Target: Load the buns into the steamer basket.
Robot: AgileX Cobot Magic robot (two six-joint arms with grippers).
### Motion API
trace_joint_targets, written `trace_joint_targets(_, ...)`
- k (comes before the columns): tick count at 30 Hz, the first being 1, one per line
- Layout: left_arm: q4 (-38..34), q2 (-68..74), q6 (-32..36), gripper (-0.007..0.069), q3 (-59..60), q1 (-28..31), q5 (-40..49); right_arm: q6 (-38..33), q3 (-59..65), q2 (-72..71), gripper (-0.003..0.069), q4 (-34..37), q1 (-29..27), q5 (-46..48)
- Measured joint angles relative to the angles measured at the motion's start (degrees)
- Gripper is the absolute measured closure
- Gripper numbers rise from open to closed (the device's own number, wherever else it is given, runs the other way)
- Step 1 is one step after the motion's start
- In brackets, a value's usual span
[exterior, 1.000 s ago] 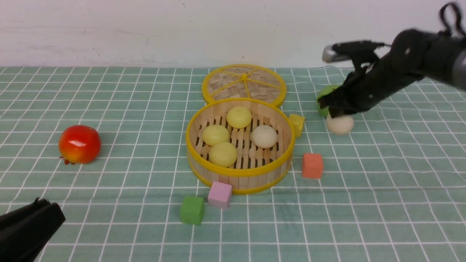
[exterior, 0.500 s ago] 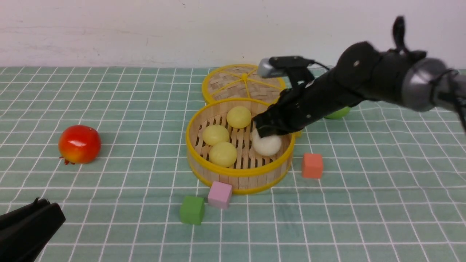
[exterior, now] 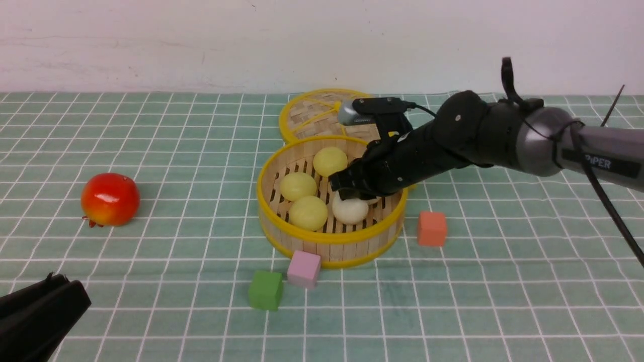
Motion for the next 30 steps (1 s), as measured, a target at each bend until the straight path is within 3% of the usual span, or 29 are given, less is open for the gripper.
trace_joint_targets(6, 0.0, 0.0, 0.0, 0.0482, 0.0, 0.0, 0.0, 0.0, 0.0, 0.4, 0.0535, 0.6, 0.0, 0.6)
trace_joint_targets(10, 0.0, 0.0, 0.0, 0.0477, 0.0, 0.0, 0.0, 0.0, -0.1, 0.2, 0.0351, 0.5, -0.1, 1.5)
trace_joint_targets(11, 0.0, 0.0, 0.0, 0.0477, 0.0, 0.0, 0.0, 0.0, -0.1, 0.1, 0.0343, 0.4, -0.1, 1.7)
trace_joint_targets(12, 0.0, 0.0, 0.0, 0.0474, 0.0, 0.0, 0.0, 0.0, -0.1, -0.7, 0.0274, -0.3, -0.5, 2.6)
trace_joint_targets(16, 0.0, 0.0, 0.0, 0.0470, 0.0, 0.0, 0.0, 0.2, -0.1, -5.8, 0.0201, -3.0, -1.4, 6.8)
trace_joint_targets(21, 0.0, 0.0, 0.0, 0.0470, 0.0, 0.0, 0.0, 7.0, -0.1, -14.5, 0.0235, -9.9, -3.2, 17.8)
trace_joint_targets(24, 0.0, 0.0, 0.0, 0.0470, 0.0, 0.0, 0.0, 17.2, 0.6, -23.9, 0.0358, -21.0, -3.9, 30.7)
trace_joint_targets(25, 0.0, 0.0, 0.0, 0.0470, 0.0, 0.0, 0.0, 17.2, 0.6, -23.9, 0.0366, -21.5, -3.9, 31.3)
trace_joint_targets(30, 0.0, 0.0, 0.0, 0.0470, 0.0, 0.0, 0.0, 29.0, 10.8, -38.5, 0.0551, -33.0, -3.5, 38.4)
